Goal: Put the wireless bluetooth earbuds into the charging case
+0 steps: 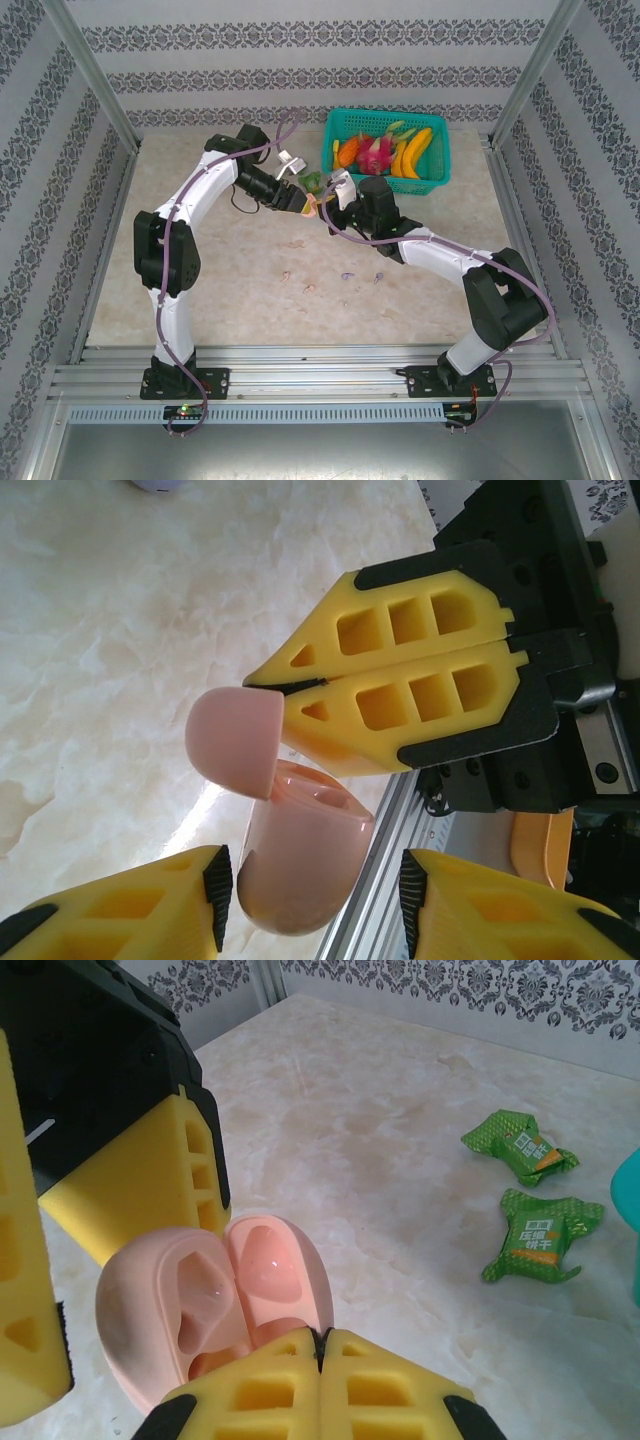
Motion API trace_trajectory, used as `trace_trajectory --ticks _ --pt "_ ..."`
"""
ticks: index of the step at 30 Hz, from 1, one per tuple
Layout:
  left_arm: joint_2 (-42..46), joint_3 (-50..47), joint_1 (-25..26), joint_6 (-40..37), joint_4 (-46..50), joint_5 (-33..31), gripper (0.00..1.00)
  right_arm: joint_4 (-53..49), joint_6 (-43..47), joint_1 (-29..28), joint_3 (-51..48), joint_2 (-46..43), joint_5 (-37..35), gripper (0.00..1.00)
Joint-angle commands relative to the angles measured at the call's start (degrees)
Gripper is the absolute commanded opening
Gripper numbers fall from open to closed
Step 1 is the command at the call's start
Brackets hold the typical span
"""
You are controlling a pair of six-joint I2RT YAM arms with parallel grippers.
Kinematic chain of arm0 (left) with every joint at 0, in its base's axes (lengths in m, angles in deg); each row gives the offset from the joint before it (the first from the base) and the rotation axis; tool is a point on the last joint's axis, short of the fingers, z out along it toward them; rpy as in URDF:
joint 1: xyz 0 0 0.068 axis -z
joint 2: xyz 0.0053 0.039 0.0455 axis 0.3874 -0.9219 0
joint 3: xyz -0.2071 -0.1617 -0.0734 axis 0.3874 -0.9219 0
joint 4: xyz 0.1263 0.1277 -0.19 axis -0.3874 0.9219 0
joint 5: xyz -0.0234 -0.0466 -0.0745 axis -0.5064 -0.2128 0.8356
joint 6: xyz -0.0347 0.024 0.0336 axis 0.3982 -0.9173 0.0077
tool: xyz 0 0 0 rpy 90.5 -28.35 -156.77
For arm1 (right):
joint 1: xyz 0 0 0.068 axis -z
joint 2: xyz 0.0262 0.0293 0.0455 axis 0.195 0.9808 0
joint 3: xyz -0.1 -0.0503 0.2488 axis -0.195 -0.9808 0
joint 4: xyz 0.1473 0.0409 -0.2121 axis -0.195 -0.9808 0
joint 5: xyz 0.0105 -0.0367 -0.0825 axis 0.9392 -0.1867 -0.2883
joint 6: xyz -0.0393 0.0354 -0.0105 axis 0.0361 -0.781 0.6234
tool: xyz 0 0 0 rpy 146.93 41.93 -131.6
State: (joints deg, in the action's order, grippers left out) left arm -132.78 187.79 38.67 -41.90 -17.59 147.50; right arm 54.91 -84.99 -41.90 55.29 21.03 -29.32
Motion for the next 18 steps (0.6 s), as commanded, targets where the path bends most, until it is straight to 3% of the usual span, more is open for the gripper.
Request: trace_trajectory --ticks 1,18 --pt "-0.4 -1.0 -0.7 -1.6 -1.0 1.9 0.49 1.7 -1.0 -0.6 2.0 -0.8 1.1 0.00" --pt "-0.3 -1.4 -0.8 -0.1 -3.7 2.7 0.41 1.8 -2.2 -0.6 2.1 -1.0 1.8 0.00"
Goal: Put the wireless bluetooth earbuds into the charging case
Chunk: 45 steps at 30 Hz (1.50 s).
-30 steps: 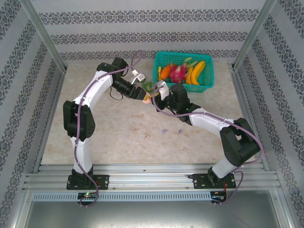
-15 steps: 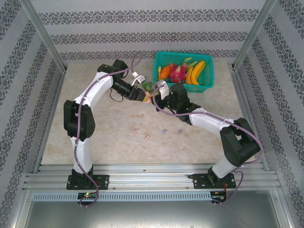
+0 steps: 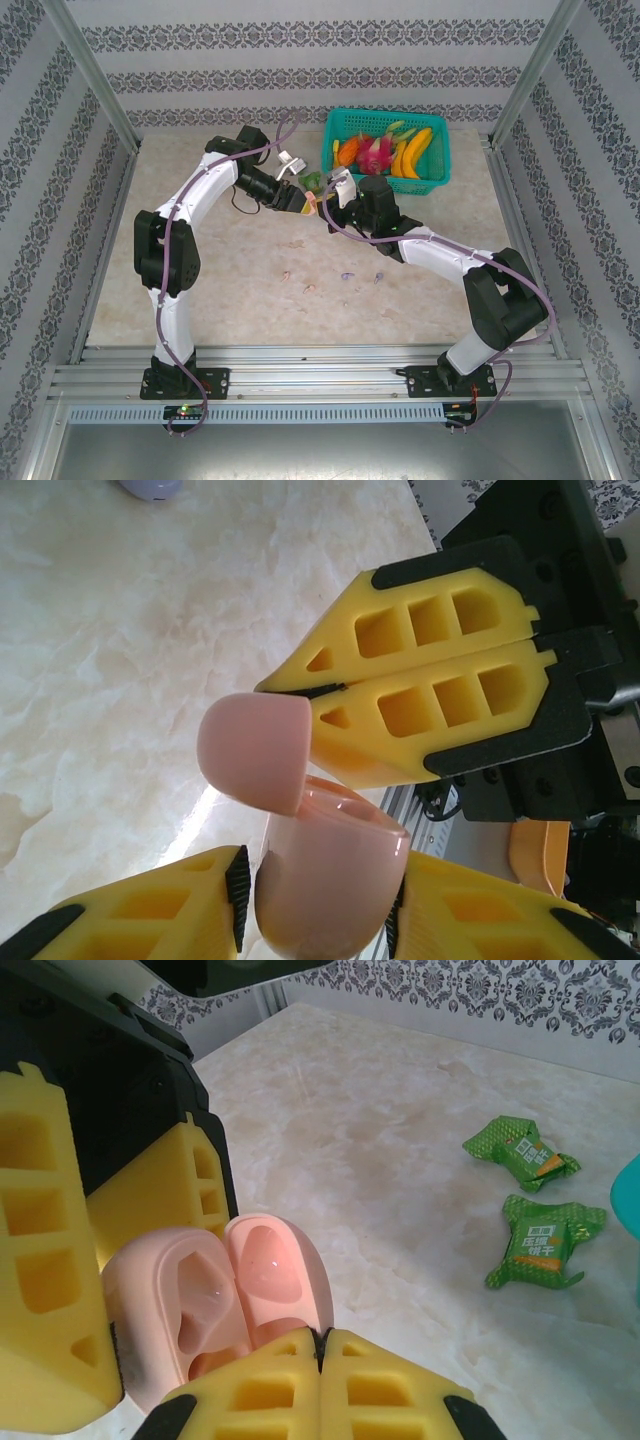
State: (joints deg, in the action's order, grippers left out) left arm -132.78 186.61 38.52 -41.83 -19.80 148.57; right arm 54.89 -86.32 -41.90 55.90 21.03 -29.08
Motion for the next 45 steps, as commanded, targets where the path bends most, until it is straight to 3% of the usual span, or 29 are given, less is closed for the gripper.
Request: trace_trajectory --ticks 1,9,21,24,29,36,41,45 --pt "-0.3 -0.2 -0.5 0.0 -1.6 1.7 0.41 1.7 -1.0 -0.5 1.5 -1.0 1.5 0.00" --pt "-0.1 -0.2 -0.6 0.7 -2.6 2.0 0.33 1.5 -1.2 -0.5 1.6 -0.9 1.5 0.00" --pt "1.2 -2.4 -0.6 1.2 -5.0 1.3 0.10 -1.3 -3.8 0.4 3.3 -2.0 -0.3 0.00" --pt "2.3 -3.9 -0.6 2.1 -7.3 0.1 0.05 -4.5 -8.3 2.4 4.7 -3.7 -0.1 0.24" --pt "4.7 -7.0 -1.3 4.2 -11.8 -1.9 0.00 -9.1 -15.4 7.5 5.3 -7.3 3.9 0.43" --pt "13.2 -14.7 -1.5 8.6 -22.6 -7.8 0.00 -19.2 -20.2 13.8 7.8 -8.9 11.7 0.47" --pt "22.2 -22.9 -1.5 11.6 -33.6 -12.7 0.00 -27.0 -17.9 13.2 7.7 -10.3 4.2 0.48" --pt "30.6 -33.3 -1.5 12.1 -47.8 -18.0 0.00 -31.3 -19.4 12.9 6.9 -10.3 3.0 0.47"
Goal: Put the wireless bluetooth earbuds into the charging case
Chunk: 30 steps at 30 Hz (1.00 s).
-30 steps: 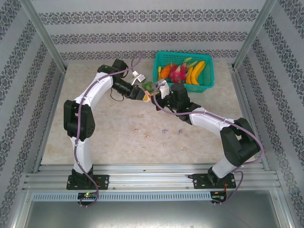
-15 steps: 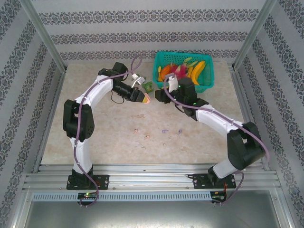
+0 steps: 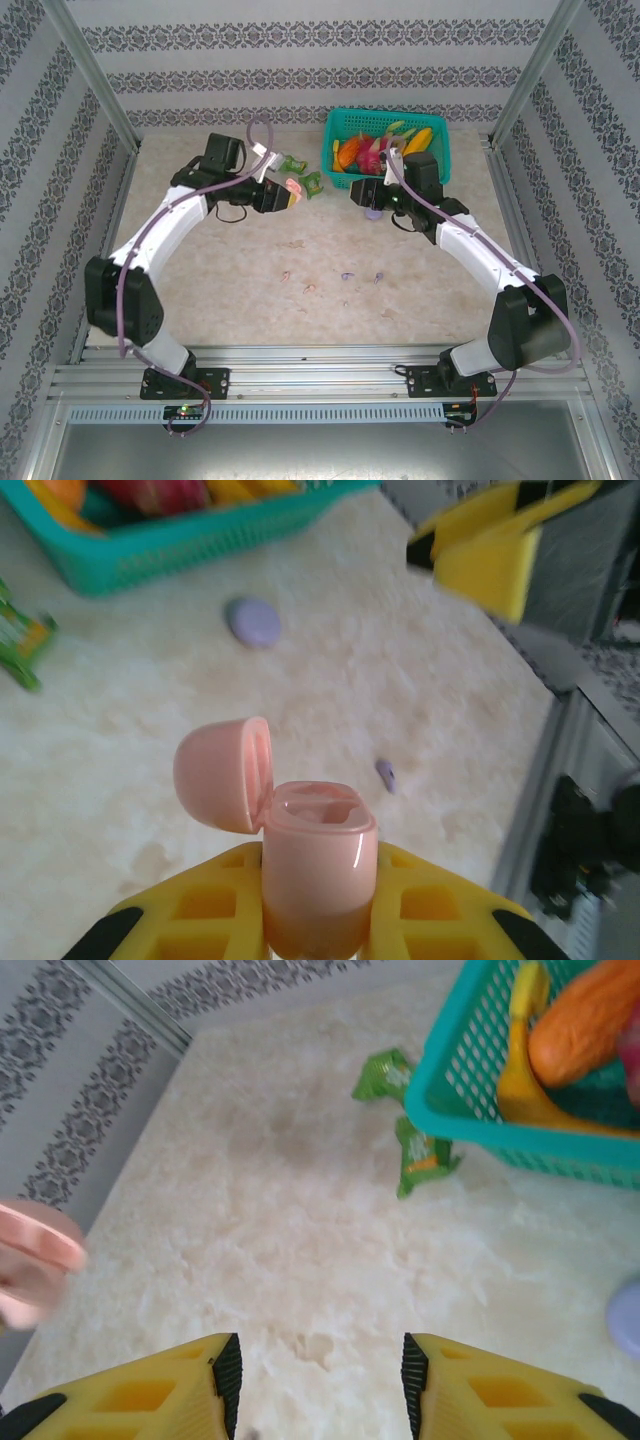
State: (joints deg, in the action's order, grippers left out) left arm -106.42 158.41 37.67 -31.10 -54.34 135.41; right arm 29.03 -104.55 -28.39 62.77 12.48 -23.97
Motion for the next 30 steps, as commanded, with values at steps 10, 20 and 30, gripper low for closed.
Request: trace_trajectory --ticks 10,20,30 --pt "21.7 -38.1 -0.2 2.5 -56.1 -25.1 0.00 -14.2 -6.5 -8.6 1.3 0.1 -9.3 0.41" --pt "21.9 -53.3 -0.1 7.3 -88.2 -21.3 0.00 -17.1 -13.1 -17.0 2.8 7.7 -14.0 0.39" --pt "16.9 -54.0 -0.2 9.2 -97.5 -12.6 0.00 -18.0 -15.3 -19.2 4.3 11.1 -15.5 0.38"
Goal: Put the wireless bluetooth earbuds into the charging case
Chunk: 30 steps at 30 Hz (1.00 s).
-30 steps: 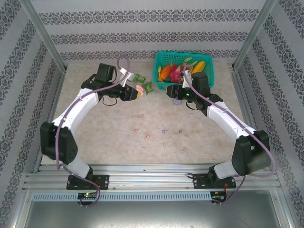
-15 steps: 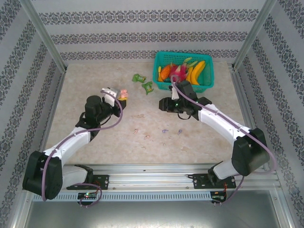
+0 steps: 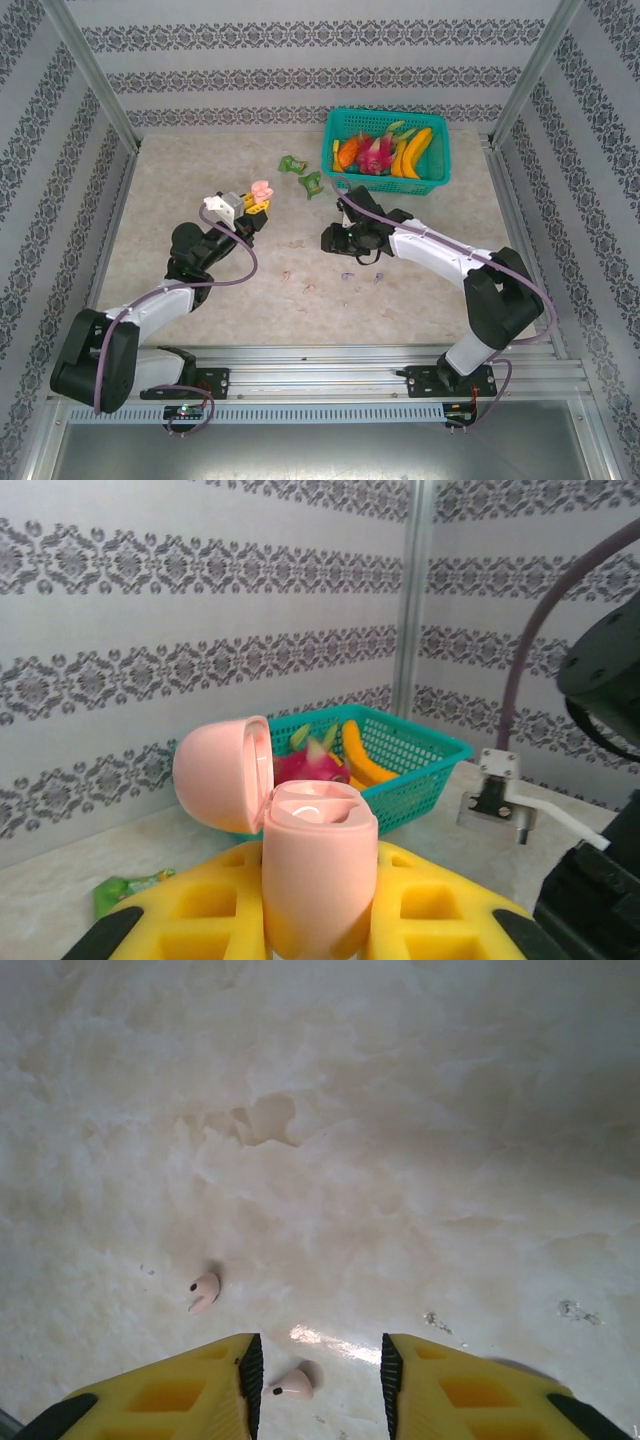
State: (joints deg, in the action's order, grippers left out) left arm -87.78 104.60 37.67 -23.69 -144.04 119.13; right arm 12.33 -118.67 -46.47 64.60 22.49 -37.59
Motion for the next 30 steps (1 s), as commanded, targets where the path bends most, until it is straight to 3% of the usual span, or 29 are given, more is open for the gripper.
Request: trace_trajectory --ticks 1,11,19,30 --pt "-2.6 0.1 -0.2 2.0 -8.7 3.8 0.00 -1.7 -0.9 -1.5 3.0 1.5 -2.0 0.37" --pt "-7.8 1.3 -1.2 2.4 -12.1 -1.7 0.00 -5.2 3.0 -7.5 9.8 8.8 -3.9 0.36" --pt "-9.2 1.1 -5.8 6.0 -15.1 -5.7 0.00 -7.5 2.7 -12.4 15.0 16.1 -5.6 0.35" --pt "-6.3 0.9 -8.7 8.2 -14.1 -5.4 0.00 -9.6 4.7 -16.0 21.1 24.3 -8.3 0.34"
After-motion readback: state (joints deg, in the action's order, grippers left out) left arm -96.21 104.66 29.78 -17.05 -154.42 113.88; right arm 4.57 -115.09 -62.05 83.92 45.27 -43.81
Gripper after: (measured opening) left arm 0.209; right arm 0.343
